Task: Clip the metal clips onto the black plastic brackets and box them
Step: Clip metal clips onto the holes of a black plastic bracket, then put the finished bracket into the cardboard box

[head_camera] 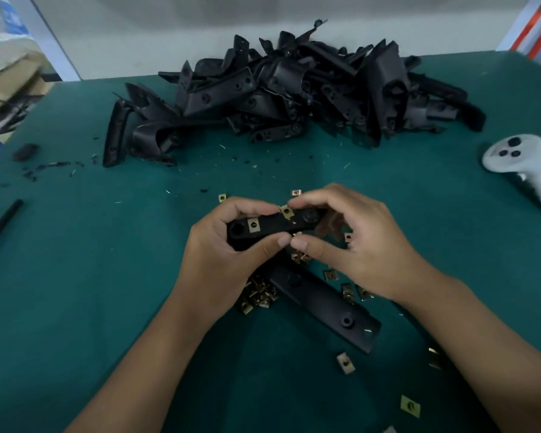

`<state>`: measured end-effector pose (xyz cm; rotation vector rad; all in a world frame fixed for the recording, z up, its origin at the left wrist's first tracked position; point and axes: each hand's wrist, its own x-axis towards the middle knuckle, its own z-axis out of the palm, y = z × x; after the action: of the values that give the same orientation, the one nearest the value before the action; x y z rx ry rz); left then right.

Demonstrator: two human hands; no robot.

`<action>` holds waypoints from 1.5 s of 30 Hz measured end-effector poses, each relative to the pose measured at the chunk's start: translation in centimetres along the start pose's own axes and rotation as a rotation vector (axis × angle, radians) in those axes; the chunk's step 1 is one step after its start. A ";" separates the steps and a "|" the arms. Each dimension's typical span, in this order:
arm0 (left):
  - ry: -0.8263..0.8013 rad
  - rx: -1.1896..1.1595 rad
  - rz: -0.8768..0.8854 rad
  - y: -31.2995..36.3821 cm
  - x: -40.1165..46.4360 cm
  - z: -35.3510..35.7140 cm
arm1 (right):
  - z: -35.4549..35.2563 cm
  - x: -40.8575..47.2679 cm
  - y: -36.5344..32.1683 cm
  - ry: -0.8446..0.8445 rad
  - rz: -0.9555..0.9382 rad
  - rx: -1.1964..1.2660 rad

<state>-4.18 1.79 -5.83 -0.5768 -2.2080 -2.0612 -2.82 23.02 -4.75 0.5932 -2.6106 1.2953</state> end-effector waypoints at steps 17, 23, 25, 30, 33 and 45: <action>-0.016 -0.078 0.025 -0.5 0.2 0.1 | 0.3 -0.1 0.0 -0.040 0.129 0.158; -0.015 -0.081 -0.012 -0.3 0.1 0.1 | 0.4 -0.2 -0.3 -0.023 0.159 0.209; -0.021 -0.073 -0.014 -0.3 0.2 0.2 | 0.4 -0.2 -0.3 -0.032 0.153 0.180; -0.001 -0.070 -0.023 -0.3 0.2 0.1 | 0.5 -0.1 -0.4 -0.004 0.114 0.169; -0.005 -0.059 0.001 -0.2 0.2 -0.1 | 0.8 0.0 -0.3 0.039 0.105 0.130; 0.192 -0.077 0.077 5.4 -1.3 2.9 | -6.3 -1.4 -6.1 0.171 0.066 0.070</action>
<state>-0.73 4.50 -1.37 -0.4409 -1.9784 -2.0750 0.83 25.05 3.10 0.3900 -2.4745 1.3958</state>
